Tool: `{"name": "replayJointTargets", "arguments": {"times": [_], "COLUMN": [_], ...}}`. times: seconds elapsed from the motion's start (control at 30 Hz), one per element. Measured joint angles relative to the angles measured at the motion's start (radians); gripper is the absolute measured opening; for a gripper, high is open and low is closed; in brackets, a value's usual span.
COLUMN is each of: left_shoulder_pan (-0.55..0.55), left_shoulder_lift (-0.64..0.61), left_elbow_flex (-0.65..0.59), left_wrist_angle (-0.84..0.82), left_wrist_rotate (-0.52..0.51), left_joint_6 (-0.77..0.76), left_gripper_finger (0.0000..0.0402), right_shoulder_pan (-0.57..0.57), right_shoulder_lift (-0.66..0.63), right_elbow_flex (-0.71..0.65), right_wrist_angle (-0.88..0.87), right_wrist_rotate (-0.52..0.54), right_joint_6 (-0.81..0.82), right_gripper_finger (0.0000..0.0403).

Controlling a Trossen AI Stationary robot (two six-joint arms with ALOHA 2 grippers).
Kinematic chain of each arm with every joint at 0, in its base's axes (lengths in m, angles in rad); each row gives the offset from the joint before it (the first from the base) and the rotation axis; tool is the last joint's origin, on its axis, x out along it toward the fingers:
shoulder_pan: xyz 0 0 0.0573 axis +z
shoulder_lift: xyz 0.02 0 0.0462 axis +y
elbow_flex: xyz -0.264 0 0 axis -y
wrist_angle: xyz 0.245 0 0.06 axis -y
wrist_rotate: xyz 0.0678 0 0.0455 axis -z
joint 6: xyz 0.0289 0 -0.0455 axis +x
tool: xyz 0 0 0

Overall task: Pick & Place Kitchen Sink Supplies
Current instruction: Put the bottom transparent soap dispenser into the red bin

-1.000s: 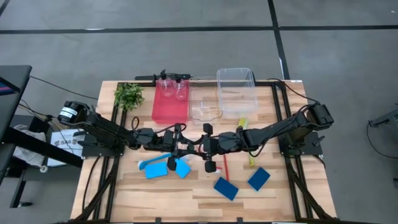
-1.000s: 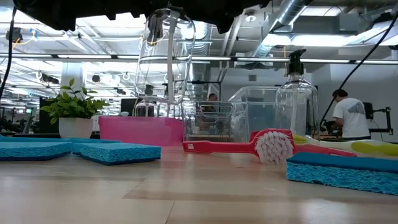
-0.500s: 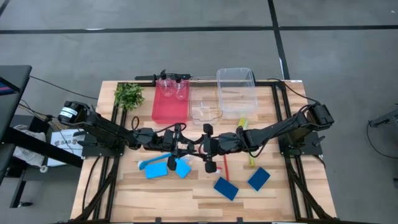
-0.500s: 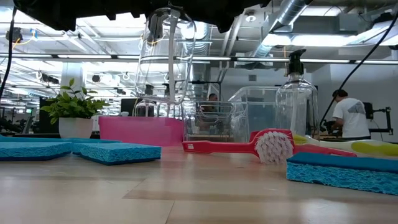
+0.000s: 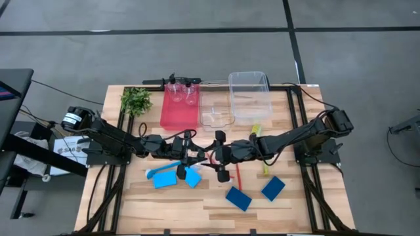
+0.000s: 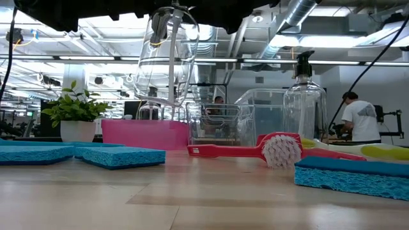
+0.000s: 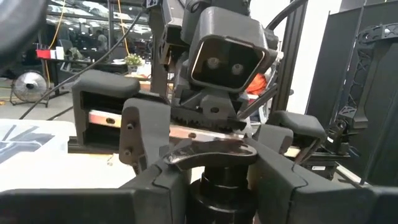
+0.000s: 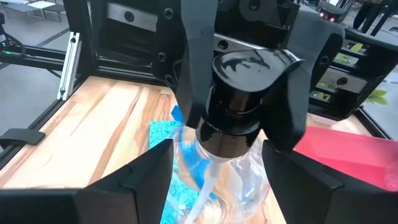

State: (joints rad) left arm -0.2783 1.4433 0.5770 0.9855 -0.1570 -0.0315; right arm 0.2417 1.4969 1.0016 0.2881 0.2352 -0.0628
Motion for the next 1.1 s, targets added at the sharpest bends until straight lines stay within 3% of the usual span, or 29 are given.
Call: {"name": "replayJointTargets", "arguments": {"times": [0.27,0.53,0.8,1.1], "left_shoulder_pan": [0.0,0.0,-0.003,0.0], "left_shoulder_lift": [0.0,-0.017,-0.128,-0.323], "left_elbow_flex": [0.0,0.0,0.0,0.0], "left_wrist_angle": [0.0,0.002,-0.067,-0.183], "left_wrist_rotate": [0.0,0.001,0.001,0.001], "left_joint_6": [0.0,0.0,0.034,0.132], "left_gripper_finger": [0.0151,0.0133,0.015,0.0136], "right_shoulder_pan": [0.0,0.0,0.012,0.075], "right_shoulder_lift": [-0.064,-0.137,-0.229,-0.32], "right_elbow_flex": [0.0,-0.001,-0.016,-0.144], "right_wrist_angle": [-0.094,-0.216,-0.297,-0.267], "right_wrist_rotate": [0.001,0.001,0.011,0.161], "right_joint_6": [0.0,0.034,0.055,0.1], "right_gripper_finger": [0.024,0.024,0.024,0.024]}}
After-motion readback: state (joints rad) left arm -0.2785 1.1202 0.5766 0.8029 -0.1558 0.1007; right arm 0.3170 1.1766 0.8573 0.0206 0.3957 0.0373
